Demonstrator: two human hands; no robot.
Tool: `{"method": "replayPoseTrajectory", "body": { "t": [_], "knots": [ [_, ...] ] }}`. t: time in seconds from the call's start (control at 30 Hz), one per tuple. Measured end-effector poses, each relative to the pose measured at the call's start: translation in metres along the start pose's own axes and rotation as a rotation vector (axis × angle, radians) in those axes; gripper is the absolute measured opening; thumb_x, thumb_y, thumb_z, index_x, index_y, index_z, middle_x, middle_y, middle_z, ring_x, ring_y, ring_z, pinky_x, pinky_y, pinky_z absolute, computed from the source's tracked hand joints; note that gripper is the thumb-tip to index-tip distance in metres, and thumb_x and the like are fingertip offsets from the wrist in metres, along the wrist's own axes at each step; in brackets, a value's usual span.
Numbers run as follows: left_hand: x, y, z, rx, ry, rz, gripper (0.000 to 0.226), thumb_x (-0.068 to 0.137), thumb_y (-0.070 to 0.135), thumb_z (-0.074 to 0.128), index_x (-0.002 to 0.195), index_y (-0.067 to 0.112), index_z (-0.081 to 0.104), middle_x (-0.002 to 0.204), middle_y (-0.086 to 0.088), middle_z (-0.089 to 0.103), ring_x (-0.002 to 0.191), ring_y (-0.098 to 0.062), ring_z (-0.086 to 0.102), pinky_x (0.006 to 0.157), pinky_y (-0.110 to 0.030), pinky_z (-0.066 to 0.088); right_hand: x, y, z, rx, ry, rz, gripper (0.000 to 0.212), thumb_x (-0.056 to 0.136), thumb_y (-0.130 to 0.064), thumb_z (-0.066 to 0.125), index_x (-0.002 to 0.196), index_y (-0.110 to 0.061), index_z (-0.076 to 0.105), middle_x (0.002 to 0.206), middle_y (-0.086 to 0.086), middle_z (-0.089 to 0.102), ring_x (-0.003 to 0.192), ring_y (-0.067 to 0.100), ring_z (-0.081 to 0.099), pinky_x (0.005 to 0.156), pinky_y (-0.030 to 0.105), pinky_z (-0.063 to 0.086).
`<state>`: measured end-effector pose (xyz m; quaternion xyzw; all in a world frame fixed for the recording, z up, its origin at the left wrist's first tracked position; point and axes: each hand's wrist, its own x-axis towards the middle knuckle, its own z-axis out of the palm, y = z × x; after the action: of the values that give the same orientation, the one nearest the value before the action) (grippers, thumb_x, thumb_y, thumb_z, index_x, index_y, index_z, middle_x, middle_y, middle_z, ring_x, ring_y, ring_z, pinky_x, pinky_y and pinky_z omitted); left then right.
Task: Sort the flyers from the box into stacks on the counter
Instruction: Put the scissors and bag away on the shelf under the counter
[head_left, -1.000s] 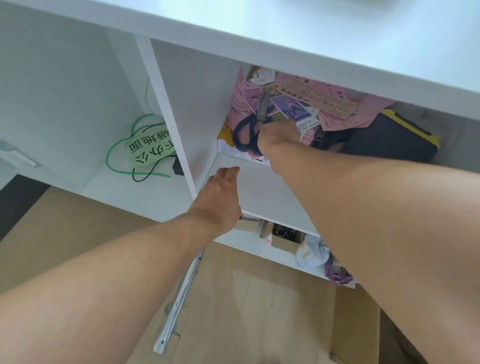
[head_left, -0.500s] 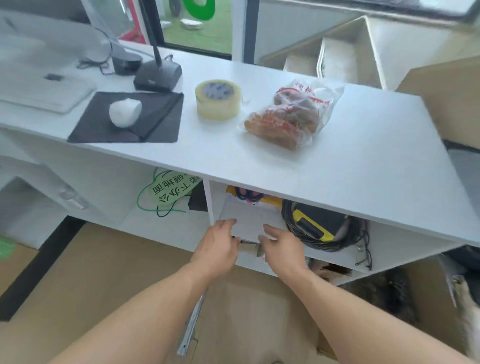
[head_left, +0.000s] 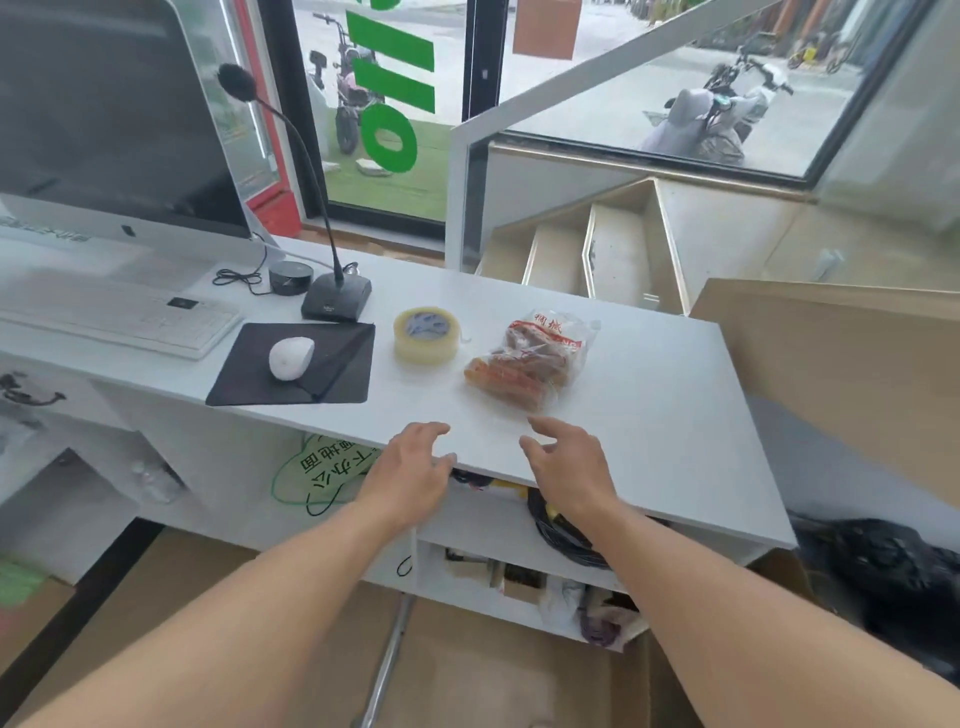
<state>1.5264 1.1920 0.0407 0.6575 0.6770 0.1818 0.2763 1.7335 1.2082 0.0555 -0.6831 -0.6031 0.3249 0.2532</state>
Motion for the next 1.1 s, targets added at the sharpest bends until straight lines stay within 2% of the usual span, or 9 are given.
{"method": "replayPoseTrajectory", "body": {
  "t": [0.17, 0.33, 0.43, 0.63, 0.73, 0.8, 0.83, 0.97, 1.1],
  "knots": [
    [0.036, 0.02, 0.001, -0.021, -0.003, -0.017, 0.047, 0.105, 0.036, 0.047, 0.15, 0.025, 0.04, 0.154, 0.002, 0.039, 0.142, -0.02, 0.038, 0.113, -0.036, 0.032, 0.049, 0.0, -0.015, -0.012, 0.0, 0.016, 0.038, 0.098, -0.032, 0.058, 0.136, -0.033, 0.062, 0.1, -0.008, 0.07, 0.102, 0.014, 0.068, 0.098, 0.037, 0.052],
    [0.093, 0.042, 0.009, -0.037, 0.025, -0.059, 0.047, 0.104, 0.036, 0.05, 0.15, 0.027, 0.041, 0.153, 0.004, 0.04, 0.142, -0.018, 0.038, 0.112, -0.034, 0.032, 0.121, -0.005, -0.031, -0.035, 0.06, -0.065, 0.033, 0.095, -0.024, 0.057, 0.125, -0.032, 0.068, 0.127, -0.007, 0.068, 0.114, 0.019, 0.063, 0.097, 0.036, 0.05],
    [0.128, 0.054, 0.02, -0.039, 0.038, -0.073, 0.046, 0.102, 0.034, 0.053, 0.147, 0.03, 0.043, 0.15, 0.002, 0.044, 0.139, -0.018, 0.042, 0.109, -0.033, 0.034, 0.177, 0.003, -0.04, -0.102, 0.077, -0.049, 0.039, 0.096, -0.023, 0.052, 0.133, -0.03, 0.063, 0.139, -0.003, 0.059, 0.125, 0.023, 0.055, 0.099, 0.036, 0.046],
    [0.174, 0.074, 0.052, -0.038, 0.033, -0.106, 0.046, 0.098, 0.031, 0.06, 0.143, 0.027, 0.05, 0.146, 0.005, 0.044, 0.135, -0.014, 0.044, 0.108, -0.023, 0.03, 0.265, 0.026, -0.045, -0.259, -0.093, -0.005, 0.059, 0.096, -0.027, 0.057, 0.152, -0.017, 0.041, 0.156, 0.007, 0.037, 0.142, 0.027, 0.041, 0.112, 0.039, 0.037],
    [0.189, 0.075, 0.062, -0.032, 0.025, -0.136, 0.048, 0.095, 0.036, 0.061, 0.142, 0.028, 0.052, 0.141, 0.008, 0.047, 0.133, -0.012, 0.045, 0.111, -0.025, 0.033, 0.293, 0.024, -0.038, -0.218, -0.173, 0.082, 0.058, 0.092, -0.046, 0.058, 0.139, -0.014, 0.052, 0.141, 0.015, 0.052, 0.129, 0.035, 0.052, 0.104, 0.04, 0.045],
    [0.194, 0.073, 0.064, -0.02, 0.021, -0.147, 0.049, 0.094, 0.038, 0.061, 0.142, 0.029, 0.052, 0.14, 0.007, 0.048, 0.133, -0.013, 0.045, 0.113, -0.029, 0.035, 0.309, 0.024, -0.029, -0.195, -0.22, 0.118, 0.073, 0.078, -0.067, 0.056, 0.128, -0.015, 0.058, 0.127, 0.011, 0.062, 0.12, 0.035, 0.058, 0.098, 0.039, 0.05],
    [0.196, 0.072, 0.064, -0.015, 0.018, -0.156, 0.049, 0.094, 0.039, 0.06, 0.142, 0.03, 0.052, 0.14, 0.007, 0.049, 0.132, -0.013, 0.045, 0.113, -0.03, 0.035, 0.315, 0.025, -0.024, -0.189, -0.238, 0.125, 0.077, 0.074, -0.072, 0.056, 0.126, -0.015, 0.059, 0.124, 0.008, 0.064, 0.12, 0.034, 0.058, 0.097, 0.038, 0.049],
    [0.198, 0.066, 0.067, -0.014, 0.037, -0.169, 0.044, 0.094, 0.037, 0.062, 0.138, 0.032, 0.056, 0.131, 0.009, 0.054, 0.126, -0.013, 0.049, 0.107, -0.03, 0.039, 0.328, 0.022, -0.021, -0.244, -0.303, 0.159, 0.057, 0.081, -0.057, 0.072, 0.116, -0.012, 0.063, 0.115, 0.006, 0.069, 0.11, 0.03, 0.063, 0.08, 0.029, 0.047],
    [0.193, 0.062, 0.073, -0.019, 0.074, -0.14, 0.041, 0.094, 0.034, 0.064, 0.134, 0.029, 0.06, 0.126, 0.011, 0.052, 0.123, -0.011, 0.049, 0.103, -0.024, 0.037, 0.326, 0.022, -0.016, -0.264, -0.413, 0.154, 0.047, 0.082, -0.046, 0.079, 0.104, -0.006, 0.068, 0.097, 0.008, 0.071, 0.095, 0.029, 0.068, 0.08, 0.035, 0.054]
  ]
}}
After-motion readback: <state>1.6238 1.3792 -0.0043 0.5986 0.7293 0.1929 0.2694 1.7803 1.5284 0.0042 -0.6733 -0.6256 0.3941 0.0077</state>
